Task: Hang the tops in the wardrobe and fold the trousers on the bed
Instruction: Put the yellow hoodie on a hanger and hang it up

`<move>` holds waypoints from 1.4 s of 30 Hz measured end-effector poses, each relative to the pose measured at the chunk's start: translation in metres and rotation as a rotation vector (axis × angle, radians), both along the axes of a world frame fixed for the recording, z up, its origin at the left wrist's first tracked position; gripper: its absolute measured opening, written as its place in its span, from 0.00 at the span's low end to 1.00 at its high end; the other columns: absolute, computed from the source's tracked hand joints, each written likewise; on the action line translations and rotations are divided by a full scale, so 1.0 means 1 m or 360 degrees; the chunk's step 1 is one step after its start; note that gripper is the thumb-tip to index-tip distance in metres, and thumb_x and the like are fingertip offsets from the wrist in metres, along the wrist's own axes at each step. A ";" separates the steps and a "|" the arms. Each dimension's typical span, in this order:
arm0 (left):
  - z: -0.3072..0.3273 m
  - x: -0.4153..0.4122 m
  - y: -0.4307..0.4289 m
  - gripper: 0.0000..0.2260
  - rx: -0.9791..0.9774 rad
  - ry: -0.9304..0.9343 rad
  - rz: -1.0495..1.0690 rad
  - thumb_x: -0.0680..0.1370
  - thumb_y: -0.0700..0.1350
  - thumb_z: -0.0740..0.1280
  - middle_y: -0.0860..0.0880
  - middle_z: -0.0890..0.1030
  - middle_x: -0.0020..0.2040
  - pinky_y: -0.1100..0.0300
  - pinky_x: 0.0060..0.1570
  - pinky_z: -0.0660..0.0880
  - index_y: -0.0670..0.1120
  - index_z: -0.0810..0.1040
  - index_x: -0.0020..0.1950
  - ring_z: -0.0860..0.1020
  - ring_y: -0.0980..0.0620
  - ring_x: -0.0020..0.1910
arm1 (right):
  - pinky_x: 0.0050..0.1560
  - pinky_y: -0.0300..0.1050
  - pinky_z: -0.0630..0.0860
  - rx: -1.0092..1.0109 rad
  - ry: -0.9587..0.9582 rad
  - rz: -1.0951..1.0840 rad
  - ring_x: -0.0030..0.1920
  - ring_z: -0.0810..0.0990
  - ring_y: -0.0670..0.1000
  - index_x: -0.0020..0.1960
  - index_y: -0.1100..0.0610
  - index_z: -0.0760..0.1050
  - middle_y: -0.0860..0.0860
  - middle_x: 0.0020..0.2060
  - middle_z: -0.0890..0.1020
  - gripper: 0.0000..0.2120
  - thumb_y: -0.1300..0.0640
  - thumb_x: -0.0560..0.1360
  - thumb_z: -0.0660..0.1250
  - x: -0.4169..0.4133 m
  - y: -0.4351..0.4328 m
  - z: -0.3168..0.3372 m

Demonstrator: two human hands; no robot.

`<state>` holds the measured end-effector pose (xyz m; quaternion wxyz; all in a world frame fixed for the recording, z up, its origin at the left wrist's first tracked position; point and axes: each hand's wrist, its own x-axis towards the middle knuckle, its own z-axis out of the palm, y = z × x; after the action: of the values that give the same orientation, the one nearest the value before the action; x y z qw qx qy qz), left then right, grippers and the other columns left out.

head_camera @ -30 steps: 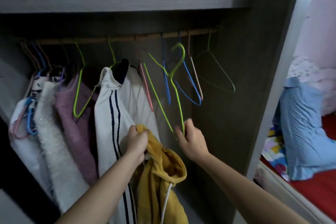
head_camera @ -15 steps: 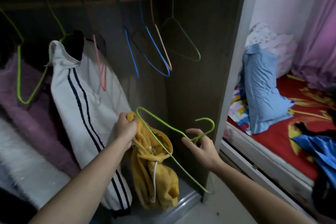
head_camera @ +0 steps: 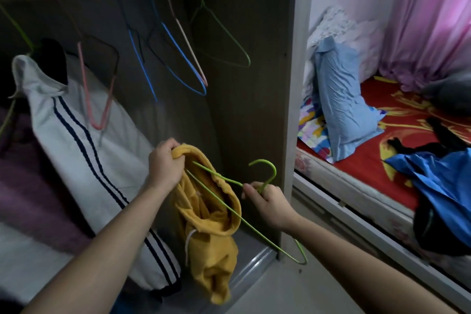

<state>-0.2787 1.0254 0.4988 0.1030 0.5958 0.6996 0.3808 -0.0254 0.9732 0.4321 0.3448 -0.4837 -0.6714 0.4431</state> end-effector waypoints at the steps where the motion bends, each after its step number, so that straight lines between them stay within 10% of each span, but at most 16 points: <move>1: 0.004 0.000 -0.002 0.06 0.0036 -0.0002 0.0005 0.77 0.38 0.68 0.50 0.78 0.43 0.67 0.34 0.70 0.48 0.77 0.42 0.76 0.56 0.40 | 0.31 0.32 0.69 -0.0029 -0.0062 -0.0003 0.29 0.72 0.41 0.48 0.53 0.79 0.48 0.31 0.75 0.16 0.48 0.84 0.56 -0.003 0.002 -0.001; 5: 0.018 0.001 -0.009 0.07 0.0180 0.0029 0.0035 0.73 0.35 0.68 0.49 0.78 0.41 0.66 0.33 0.68 0.46 0.76 0.40 0.76 0.55 0.39 | 0.34 0.36 0.72 -0.0310 -0.0614 0.0140 0.32 0.75 0.43 0.51 0.58 0.80 0.49 0.35 0.78 0.18 0.49 0.85 0.55 -0.007 0.017 -0.010; 15: 0.023 -0.012 -0.015 0.22 -0.0345 0.0381 0.0111 0.70 0.57 0.77 0.50 0.79 0.47 0.55 0.40 0.74 0.47 0.75 0.56 0.78 0.46 0.47 | 0.29 0.30 0.68 0.0137 0.0270 -0.0272 0.26 0.73 0.39 0.46 0.58 0.79 0.40 0.24 0.76 0.17 0.52 0.85 0.56 -0.015 0.007 0.049; 20: 0.027 -0.016 -0.017 0.13 -0.0010 0.0295 0.0303 0.79 0.53 0.66 0.53 0.73 0.30 0.59 0.34 0.65 0.47 0.78 0.38 0.76 0.45 0.36 | 0.29 0.31 0.67 0.0112 0.0249 -0.0221 0.25 0.71 0.40 0.46 0.57 0.79 0.43 0.23 0.73 0.18 0.50 0.84 0.56 -0.006 0.004 0.046; 27: 0.027 0.004 -0.013 0.08 0.0164 0.0158 0.0180 0.79 0.44 0.67 0.53 0.75 0.34 0.58 0.40 0.66 0.49 0.77 0.39 0.73 0.50 0.37 | 0.33 0.37 0.69 -0.0337 -0.0146 0.0098 0.27 0.71 0.41 0.44 0.53 0.80 0.47 0.29 0.73 0.18 0.47 0.84 0.56 0.002 0.005 0.036; 42: 0.025 -0.011 -0.003 0.08 0.0097 0.0144 0.0311 0.79 0.46 0.66 0.46 0.78 0.39 0.55 0.42 0.68 0.48 0.78 0.40 0.74 0.47 0.40 | 0.31 0.35 0.69 0.0034 0.0042 0.0097 0.29 0.72 0.44 0.44 0.53 0.79 0.47 0.27 0.73 0.17 0.49 0.84 0.56 0.009 -0.008 0.050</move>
<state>-0.2901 1.0228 0.5243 0.0156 0.5443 0.7463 0.3828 -0.0161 0.9656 0.4819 0.3451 -0.4534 -0.6859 0.4527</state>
